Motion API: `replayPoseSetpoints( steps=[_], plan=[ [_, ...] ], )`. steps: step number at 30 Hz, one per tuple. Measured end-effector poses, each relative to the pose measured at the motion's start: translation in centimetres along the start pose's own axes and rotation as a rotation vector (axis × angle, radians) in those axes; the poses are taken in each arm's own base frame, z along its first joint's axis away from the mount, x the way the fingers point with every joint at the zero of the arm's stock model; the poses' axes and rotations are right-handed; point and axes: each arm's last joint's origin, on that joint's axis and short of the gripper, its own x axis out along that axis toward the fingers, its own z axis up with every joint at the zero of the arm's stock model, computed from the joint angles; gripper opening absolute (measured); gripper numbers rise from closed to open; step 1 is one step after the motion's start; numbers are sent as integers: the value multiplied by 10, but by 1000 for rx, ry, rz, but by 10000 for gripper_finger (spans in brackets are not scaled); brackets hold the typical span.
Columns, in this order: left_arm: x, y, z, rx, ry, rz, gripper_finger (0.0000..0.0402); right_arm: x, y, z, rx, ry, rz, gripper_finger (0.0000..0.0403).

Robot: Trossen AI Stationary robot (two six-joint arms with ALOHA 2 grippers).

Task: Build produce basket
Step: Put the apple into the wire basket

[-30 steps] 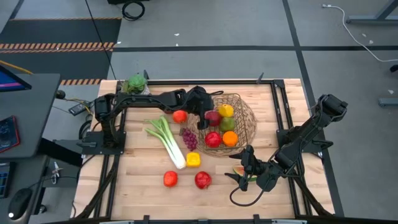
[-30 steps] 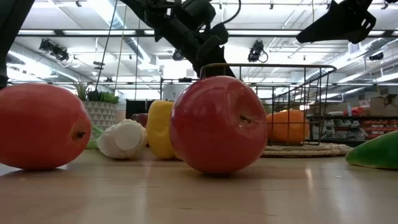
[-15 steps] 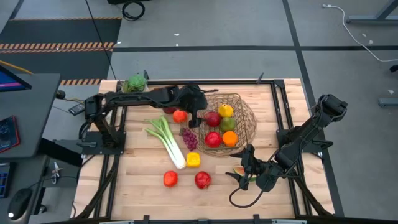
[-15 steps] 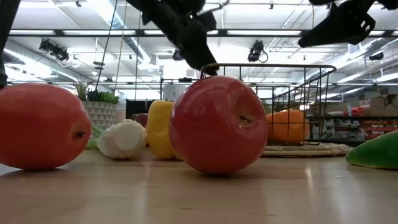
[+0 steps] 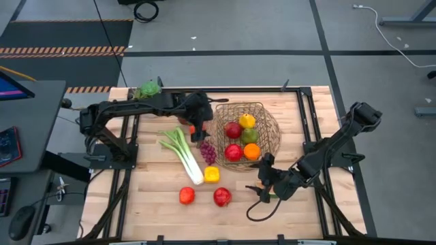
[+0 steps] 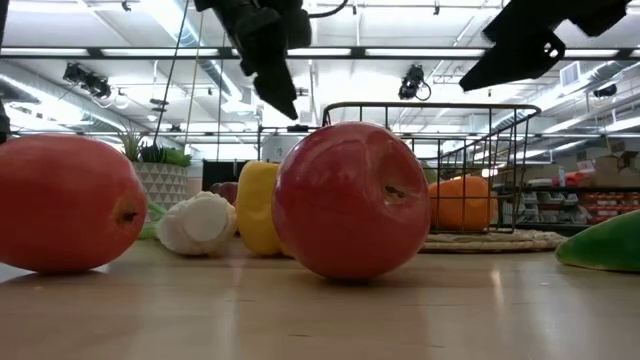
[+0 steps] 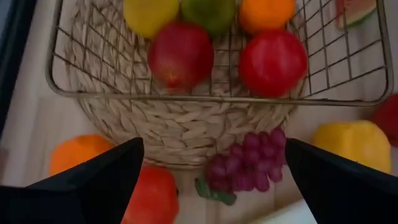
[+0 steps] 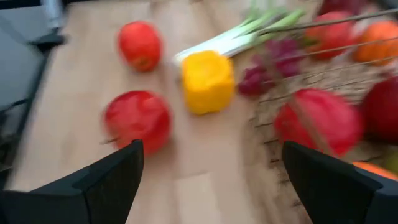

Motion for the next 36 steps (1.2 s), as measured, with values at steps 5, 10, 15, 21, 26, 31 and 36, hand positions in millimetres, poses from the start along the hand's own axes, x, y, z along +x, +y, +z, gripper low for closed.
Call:
replayPoseSetpoints(
  steps=[5, 10, 15, 21, 26, 31, 36],
  plan=[
    [-2, -10, -19, 7, 84, 2, 399, -4, -2, 4, 13, 47, 95, 384],
    [-14, -22, -40, -18, 84, 29, 399, -6, -3, 6, -1, 41, 102, 384],
    [-18, -24, -66, 3, 92, 186, 399, -5, -4, 7, 11, 33, 99, 384],
    [0, -11, -89, -4, 70, 283, 399, -4, -4, 12, 32, -1, 111, 384],
    [10, 11, -106, -39, 133, 328, 399, -4, -3, 13, 29, -7, 114, 384],
    [3, 42, -113, -92, 157, 391, 398, -4, -3, 13, 19, -11, 114, 384],
    [10, 70, -125, -163, 186, 334, 398, -4, -4, 13, 13, -14, 109, 384]
  ],
)
